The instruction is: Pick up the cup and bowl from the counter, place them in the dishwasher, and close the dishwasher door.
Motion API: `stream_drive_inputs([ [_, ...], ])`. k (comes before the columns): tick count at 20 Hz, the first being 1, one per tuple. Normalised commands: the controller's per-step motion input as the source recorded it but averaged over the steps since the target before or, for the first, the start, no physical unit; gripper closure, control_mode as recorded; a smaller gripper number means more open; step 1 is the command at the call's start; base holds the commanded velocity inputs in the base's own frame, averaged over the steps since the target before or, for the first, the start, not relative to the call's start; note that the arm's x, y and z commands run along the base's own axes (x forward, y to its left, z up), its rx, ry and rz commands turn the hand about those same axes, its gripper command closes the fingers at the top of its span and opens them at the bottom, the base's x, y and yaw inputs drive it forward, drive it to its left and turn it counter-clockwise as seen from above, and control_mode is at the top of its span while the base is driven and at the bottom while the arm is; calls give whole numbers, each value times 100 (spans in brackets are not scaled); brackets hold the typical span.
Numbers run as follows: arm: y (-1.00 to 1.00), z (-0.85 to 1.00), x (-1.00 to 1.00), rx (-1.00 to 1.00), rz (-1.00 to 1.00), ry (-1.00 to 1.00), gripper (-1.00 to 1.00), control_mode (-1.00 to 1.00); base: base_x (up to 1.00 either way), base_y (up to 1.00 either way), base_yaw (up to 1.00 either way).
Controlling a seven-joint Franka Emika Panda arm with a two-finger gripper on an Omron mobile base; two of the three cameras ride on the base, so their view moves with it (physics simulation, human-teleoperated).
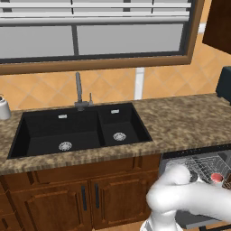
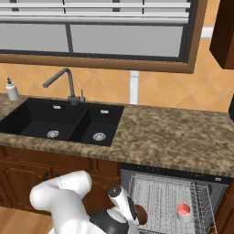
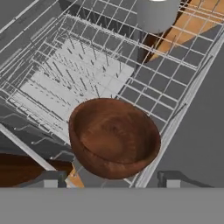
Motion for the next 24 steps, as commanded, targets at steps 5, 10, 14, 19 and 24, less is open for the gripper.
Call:
stream_drive_inputs([
  [5,-39,66,-2,0,0,0,-100,-100,0,0,0],
  [10,-57,98,-11,4,0,0,-100,-100,0,0,0],
  [14,-44,100,-37,10,0,0,-100,-100,0,0,0],
  [19,-54,70,-67,12,0,0,-100,-100,0,0,0],
  [24,-50,5,-71,17,0,0,-100,-100,0,0,0],
])
